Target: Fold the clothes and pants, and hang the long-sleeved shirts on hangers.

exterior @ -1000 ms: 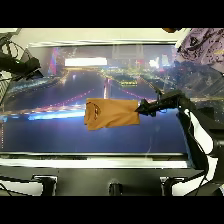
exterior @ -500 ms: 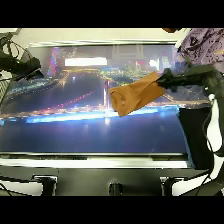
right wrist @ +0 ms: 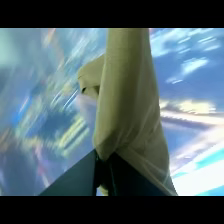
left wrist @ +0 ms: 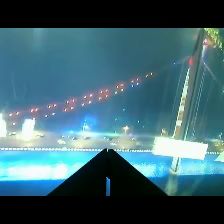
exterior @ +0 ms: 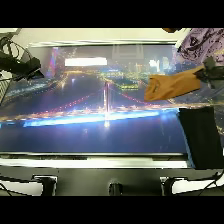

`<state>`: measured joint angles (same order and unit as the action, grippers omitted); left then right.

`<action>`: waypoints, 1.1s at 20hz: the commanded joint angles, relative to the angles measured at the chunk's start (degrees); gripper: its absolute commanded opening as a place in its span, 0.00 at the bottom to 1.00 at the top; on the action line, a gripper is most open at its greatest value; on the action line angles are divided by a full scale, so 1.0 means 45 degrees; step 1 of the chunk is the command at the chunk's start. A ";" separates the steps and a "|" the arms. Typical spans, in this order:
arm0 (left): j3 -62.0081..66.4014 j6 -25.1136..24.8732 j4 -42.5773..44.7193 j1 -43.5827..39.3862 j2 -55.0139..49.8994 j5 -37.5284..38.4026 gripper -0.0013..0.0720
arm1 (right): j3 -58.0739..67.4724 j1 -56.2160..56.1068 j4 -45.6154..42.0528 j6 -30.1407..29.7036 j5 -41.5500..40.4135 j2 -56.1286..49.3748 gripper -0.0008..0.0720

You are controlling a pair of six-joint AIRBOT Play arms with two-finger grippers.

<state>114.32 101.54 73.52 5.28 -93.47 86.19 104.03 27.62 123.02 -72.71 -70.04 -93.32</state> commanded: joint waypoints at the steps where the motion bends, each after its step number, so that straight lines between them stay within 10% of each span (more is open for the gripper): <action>1: -0.0005 0.0010 -0.0005 -0.0005 -0.0005 0.0000 0.04 | 0.0068 0.0578 -0.2205 0.2016 -0.0447 0.1015 0.05; 8: -0.0005 -0.0005 -0.0151 -0.0005 -0.0005 0.0510 0.04 | 0.0068 0.0573 -0.6402 0.4711 -0.2365 0.2535 0.05; 22: -0.0005 -0.0277 -0.0233 0.0000 -0.0005 0.0631 0.04 | -0.1049 0.0568 -1.0812 0.4862 -0.6557 0.3264 0.05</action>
<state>114.32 100.60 72.51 5.28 -93.47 88.99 102.48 30.15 78.06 -50.17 -95.96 -79.15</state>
